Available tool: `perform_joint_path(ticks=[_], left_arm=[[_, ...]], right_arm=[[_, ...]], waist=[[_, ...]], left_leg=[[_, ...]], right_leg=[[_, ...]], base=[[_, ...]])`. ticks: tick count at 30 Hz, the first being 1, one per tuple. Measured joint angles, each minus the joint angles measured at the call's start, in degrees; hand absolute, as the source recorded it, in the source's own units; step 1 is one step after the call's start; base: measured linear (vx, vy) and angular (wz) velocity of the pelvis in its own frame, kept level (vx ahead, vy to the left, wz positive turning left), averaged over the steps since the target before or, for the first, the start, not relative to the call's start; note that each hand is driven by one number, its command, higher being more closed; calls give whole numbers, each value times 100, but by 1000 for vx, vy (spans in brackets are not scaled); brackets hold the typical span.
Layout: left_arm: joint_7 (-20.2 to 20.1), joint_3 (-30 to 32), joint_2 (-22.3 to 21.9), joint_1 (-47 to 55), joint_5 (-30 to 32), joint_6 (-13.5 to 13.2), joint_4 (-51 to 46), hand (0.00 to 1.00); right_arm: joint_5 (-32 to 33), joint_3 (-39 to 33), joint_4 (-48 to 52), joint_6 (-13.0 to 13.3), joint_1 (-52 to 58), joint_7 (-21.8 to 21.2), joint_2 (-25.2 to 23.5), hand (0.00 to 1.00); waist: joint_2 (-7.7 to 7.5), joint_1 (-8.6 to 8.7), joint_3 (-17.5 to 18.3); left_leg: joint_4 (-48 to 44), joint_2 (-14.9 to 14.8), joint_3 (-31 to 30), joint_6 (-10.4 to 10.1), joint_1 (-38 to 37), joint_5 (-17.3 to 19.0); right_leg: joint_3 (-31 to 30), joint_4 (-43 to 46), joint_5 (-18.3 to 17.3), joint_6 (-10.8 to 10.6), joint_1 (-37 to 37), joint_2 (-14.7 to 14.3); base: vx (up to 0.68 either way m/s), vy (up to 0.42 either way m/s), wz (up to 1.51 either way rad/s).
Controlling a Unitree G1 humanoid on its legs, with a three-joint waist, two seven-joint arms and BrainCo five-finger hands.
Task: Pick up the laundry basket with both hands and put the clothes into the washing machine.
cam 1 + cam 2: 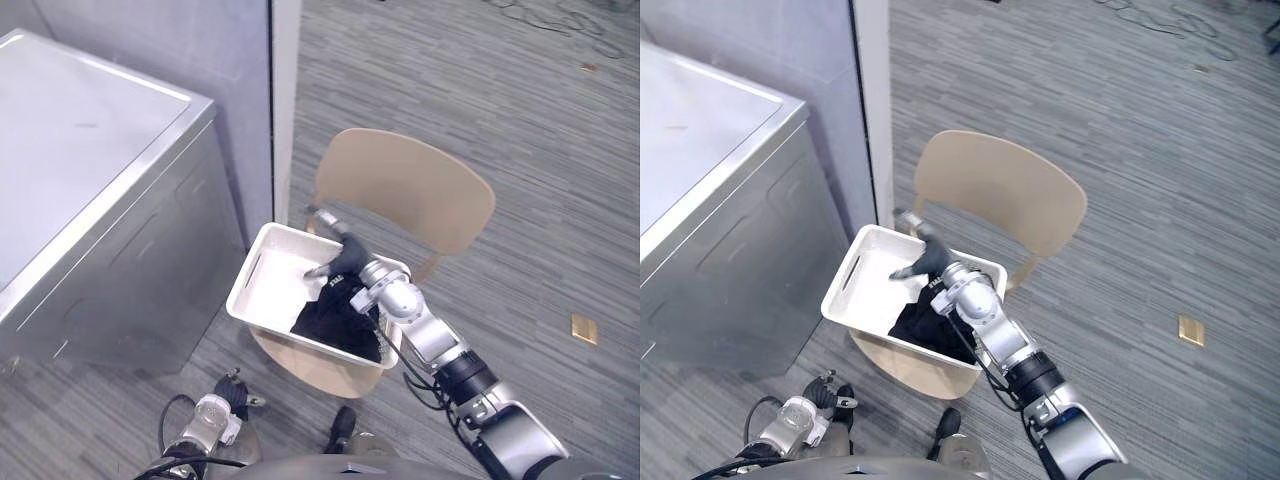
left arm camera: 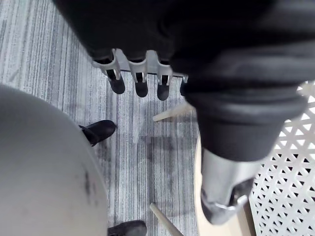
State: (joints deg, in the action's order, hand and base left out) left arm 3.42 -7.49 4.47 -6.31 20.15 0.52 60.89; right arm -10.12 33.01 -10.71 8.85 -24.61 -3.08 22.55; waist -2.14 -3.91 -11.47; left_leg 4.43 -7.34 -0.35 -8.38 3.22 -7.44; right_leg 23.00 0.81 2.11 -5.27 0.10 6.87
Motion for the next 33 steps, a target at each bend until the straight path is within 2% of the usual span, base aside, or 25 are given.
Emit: perform_joint_path(ticks=[3,5,9,14,17,19,25,29,33], left_arm=[[13,-63,9,-201,377,-1,26,0],[13,-71,22,-258,371,-8,31,0],[17,-285,135,-381,373,-57,-66,0],[185,-287,132,-498,117,-48,-189,0],[287,-330,118,-560,-227,-25,-306,0],[373,-423,103,-570,-264,-24,-436,0],[403,-639,97,-718,-431,-23,-619,0],[405,-724,81,-862,-430,-17,-621,0],[408,-743,-26,-993,-430,1,-619,0]], right_arm=[[-388,566,-241,115,-176,-229,149,0],[-403,714,-445,144,-218,-330,295,0],[-885,677,-1544,150,-425,-396,333,0],[-1058,6,-2702,-36,-728,-369,361,0],[-1075,-461,-3131,-214,-962,-119,373,0],[-1254,-669,-3162,-294,-1056,34,387,0],[-1285,-883,-3490,-396,-1383,297,428,0],[-1489,-924,-3926,-425,-1627,328,535,0],[-1507,-1158,-4241,-439,-1715,335,572,0]], waist=[[-8,-64,-249],[-12,-85,-292],[10,-77,-572],[110,-88,-825],[195,-79,-1061],[228,-75,-1094],[321,-75,-1271],[371,-65,-1348],[486,-69,-1417]], left_leg=[[11,32,-119,33,91,-70],[34,44,-152,29,208,-124],[36,65,-187,38,303,-207],[2,78,-233,44,620,-376],[3,79,-260,25,652,-414],[3,79,-270,26,759,-445],[33,81,-286,68,916,-497],[6,94,-290,92,1028,-538],[4,121,-301,111,1219,-589]], right_leg=[[46,102,-26,35,-50,35],[66,231,-48,47,-218,68],[67,254,-37,46,-297,87],[81,271,91,64,-613,95],[101,271,136,77,-633,95],[107,269,156,87,-739,93],[103,317,193,104,-912,111],[98,443,190,109,-1077,156],[93,568,187,111,-1321,205]], base=[[-85,10,16],[-106,13,12],[-90,10,3],[-52,2,2],[-41,-6,3],[-61,-8,0],[-62,-10,0],[-18,-7,0],[-30,-16,1]])
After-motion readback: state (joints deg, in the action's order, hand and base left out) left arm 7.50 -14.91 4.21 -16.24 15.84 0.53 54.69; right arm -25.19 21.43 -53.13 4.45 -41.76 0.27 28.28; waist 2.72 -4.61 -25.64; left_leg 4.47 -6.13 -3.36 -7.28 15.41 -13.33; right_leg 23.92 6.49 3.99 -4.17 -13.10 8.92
